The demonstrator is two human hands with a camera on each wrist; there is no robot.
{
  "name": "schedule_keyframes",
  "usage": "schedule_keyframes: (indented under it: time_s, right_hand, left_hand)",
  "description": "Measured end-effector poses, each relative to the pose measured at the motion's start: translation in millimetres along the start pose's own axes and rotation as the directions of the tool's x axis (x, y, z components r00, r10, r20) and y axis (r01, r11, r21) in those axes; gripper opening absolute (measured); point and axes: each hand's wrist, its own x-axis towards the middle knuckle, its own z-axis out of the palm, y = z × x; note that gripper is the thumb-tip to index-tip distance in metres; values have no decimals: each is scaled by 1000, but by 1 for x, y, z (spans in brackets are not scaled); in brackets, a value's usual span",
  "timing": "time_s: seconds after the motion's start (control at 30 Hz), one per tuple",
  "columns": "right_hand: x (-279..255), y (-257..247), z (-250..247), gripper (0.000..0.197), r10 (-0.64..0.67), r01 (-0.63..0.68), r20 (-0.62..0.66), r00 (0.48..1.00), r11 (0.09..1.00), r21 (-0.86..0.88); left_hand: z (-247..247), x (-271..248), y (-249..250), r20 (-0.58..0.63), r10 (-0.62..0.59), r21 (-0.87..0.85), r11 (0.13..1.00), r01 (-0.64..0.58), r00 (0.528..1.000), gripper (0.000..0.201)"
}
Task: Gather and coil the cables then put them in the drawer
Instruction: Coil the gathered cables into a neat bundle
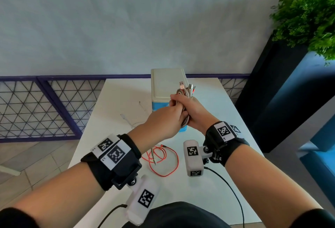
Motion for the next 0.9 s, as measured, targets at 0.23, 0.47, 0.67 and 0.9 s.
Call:
schedule_keyframes:
  time_s: [0.23,0.47,0.67,0.9]
  right_hand:
    - [8,-10,-12,26,-173,179,-312,934,984,-12]
    - [9,-24,-3,20,-109,142,-120,987,938,317]
    - [2,-18,9,33,-64,122,-147,987,895,430]
    - [6,-23,-12,37,-86,201,-284,955,891,407]
  left_hand:
    - [-2,-2,-11,222,-38,-337,935,114,974,42]
    - [26,-8,-15,278,52,-494,864,96,959,37]
    - [41,-9,-22,110,150,-490,868,-77,983,32]
    - [43,-18,-60,247,241,-810,583,64,939,38]
